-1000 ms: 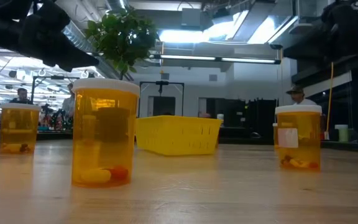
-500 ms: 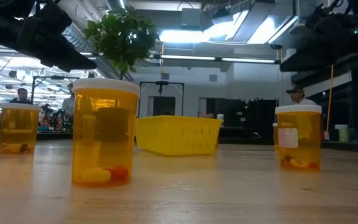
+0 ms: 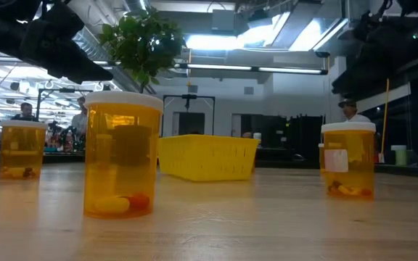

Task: Pick and place pill bottles into a basket
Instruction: Put the pill bottle into the bin

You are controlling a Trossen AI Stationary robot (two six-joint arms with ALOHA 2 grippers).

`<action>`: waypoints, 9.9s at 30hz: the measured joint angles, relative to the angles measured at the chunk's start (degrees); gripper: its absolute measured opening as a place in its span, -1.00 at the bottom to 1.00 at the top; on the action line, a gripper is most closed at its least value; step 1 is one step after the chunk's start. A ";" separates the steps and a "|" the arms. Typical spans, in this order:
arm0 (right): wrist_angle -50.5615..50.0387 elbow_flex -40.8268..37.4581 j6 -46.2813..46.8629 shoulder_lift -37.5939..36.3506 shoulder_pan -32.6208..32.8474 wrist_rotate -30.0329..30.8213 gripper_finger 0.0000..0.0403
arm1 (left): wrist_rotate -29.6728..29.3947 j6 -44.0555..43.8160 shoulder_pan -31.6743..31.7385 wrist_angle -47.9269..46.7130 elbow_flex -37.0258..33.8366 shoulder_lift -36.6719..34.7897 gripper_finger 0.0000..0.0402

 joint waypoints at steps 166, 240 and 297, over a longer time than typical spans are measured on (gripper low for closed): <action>33.39 -0.68 -7.51 20.94 -7.67 -25.91 0.09 | -1.20 2.39 0.00 0.20 0.00 -0.02 -0.97; 35.09 33.11 -18.90 66.27 -7.69 -33.56 0.09 | -1.18 -0.63 -0.02 0.00 0.00 -0.02 -0.97; 39.68 33.11 -22.39 77.24 -8.18 -30.13 0.09 | -1.17 -2.19 -0.07 -0.04 0.00 0.02 -0.97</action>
